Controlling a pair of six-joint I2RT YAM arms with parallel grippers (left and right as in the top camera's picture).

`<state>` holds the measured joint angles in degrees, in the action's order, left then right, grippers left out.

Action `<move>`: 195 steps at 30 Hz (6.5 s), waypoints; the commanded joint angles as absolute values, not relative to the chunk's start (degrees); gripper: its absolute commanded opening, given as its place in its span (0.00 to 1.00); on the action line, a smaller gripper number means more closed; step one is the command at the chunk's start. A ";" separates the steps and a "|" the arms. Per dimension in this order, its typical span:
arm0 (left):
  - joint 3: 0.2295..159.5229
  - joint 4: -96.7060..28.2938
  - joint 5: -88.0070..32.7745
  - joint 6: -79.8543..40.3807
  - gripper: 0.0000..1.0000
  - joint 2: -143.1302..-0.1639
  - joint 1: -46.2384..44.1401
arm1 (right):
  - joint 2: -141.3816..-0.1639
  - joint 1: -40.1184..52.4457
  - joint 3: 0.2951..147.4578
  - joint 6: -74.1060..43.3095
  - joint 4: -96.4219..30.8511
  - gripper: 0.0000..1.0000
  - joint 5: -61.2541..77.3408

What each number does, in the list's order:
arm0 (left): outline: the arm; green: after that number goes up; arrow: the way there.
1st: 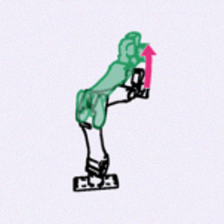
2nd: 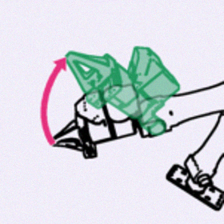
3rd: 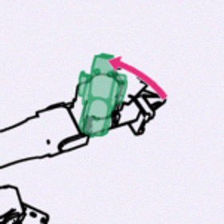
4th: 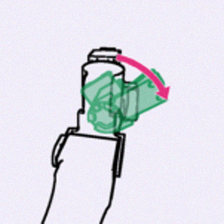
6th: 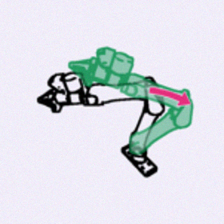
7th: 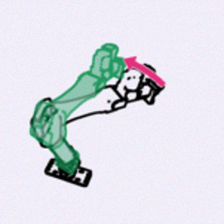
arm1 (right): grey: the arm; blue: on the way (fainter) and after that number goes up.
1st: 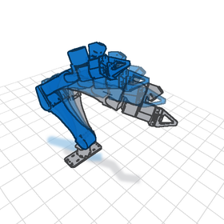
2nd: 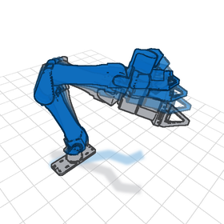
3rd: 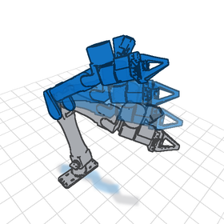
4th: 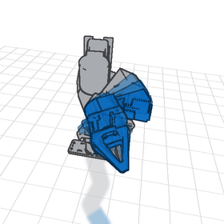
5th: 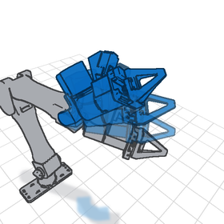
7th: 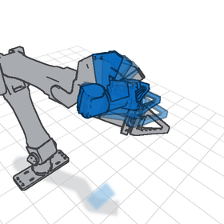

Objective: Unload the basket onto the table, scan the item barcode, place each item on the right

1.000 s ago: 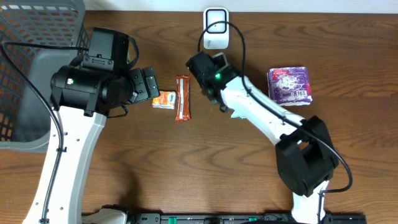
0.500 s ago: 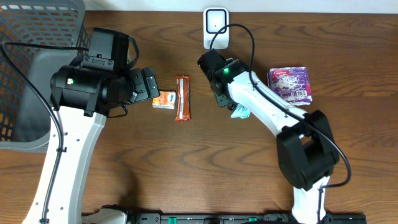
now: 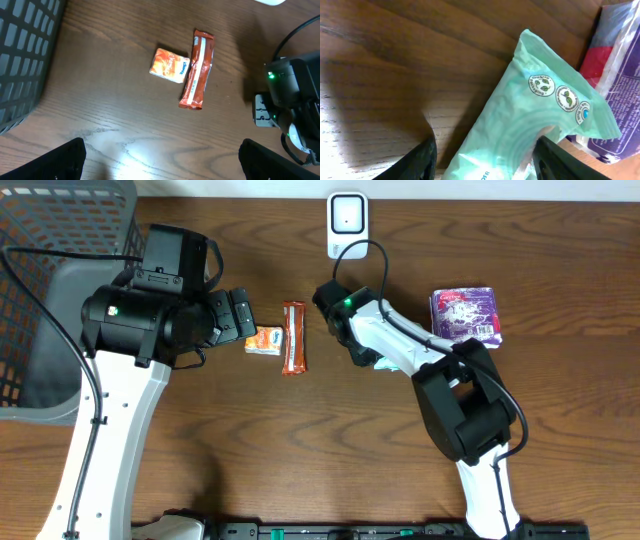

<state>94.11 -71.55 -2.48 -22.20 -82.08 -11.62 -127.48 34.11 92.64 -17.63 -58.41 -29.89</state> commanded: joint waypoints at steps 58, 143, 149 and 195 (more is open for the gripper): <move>94.85 -71.57 -2.15 -21.67 0.98 -81.89 -11.42 | -119.09 4.49 90.50 -11.05 -53.36 0.49 29.19; 94.85 -71.57 -2.15 -21.67 0.98 -81.93 -11.42 | -123.20 3.64 82.65 -21.04 -39.70 0.44 41.30; 94.85 -71.57 -2.15 -21.67 0.98 -81.93 -11.42 | -122.17 2.70 94.96 -16.60 -54.81 0.47 32.42; 94.85 -71.57 -2.17 -21.65 0.98 -81.93 -11.42 | -122.19 24.36 98.63 -28.51 -50.65 0.33 8.34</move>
